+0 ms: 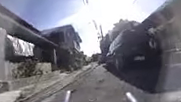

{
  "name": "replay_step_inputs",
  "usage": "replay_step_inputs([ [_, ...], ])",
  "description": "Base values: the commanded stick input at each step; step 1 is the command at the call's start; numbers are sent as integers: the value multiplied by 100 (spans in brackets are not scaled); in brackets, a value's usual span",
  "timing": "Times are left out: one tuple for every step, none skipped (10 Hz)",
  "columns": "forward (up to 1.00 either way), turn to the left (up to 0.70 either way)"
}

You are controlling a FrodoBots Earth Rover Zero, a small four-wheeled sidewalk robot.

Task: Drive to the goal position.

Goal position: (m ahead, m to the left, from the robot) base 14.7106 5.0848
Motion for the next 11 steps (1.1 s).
replay_step_inputs([
  [100,-27],
  [100,-5],
  [100,-2],
  [100,-2],
  [100,-2],
  [100,-2],
  [100,-2],
  [100,-2],
  [100,-2],
  [100,-2],
  [100,-2],
])
